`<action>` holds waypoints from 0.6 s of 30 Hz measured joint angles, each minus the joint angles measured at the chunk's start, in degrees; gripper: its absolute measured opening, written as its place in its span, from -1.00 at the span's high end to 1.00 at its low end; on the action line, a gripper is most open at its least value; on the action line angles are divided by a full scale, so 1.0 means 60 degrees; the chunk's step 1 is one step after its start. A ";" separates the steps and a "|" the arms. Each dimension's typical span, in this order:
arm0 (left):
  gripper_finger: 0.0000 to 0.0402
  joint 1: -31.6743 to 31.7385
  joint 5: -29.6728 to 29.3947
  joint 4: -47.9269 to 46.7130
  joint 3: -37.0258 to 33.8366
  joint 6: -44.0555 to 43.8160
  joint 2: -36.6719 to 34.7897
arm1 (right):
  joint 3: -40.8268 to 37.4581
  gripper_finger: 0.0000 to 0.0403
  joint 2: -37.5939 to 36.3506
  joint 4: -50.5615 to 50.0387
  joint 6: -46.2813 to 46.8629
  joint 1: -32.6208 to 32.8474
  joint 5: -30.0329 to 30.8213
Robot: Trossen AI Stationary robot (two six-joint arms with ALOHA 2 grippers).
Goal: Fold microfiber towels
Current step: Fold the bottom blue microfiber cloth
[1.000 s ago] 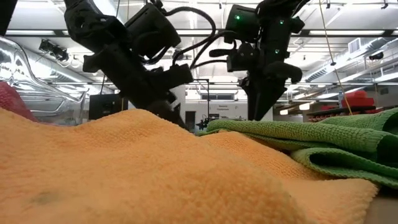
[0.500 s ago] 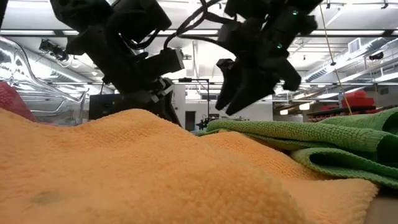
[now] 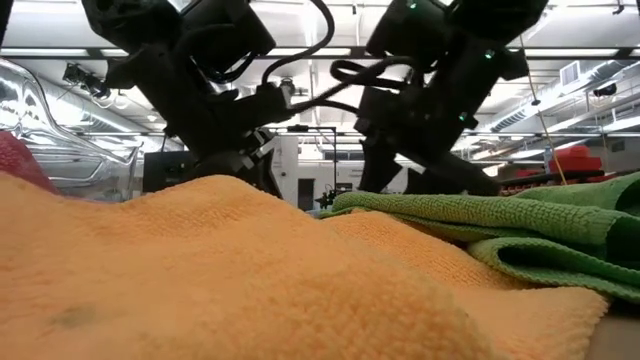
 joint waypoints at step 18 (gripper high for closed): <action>0.50 0.0044 -0.0075 -0.0006 0.0000 0.0007 0.0000 | -0.1707 -0.26 -0.0045 0.2868 -0.1414 -0.0075 0.0723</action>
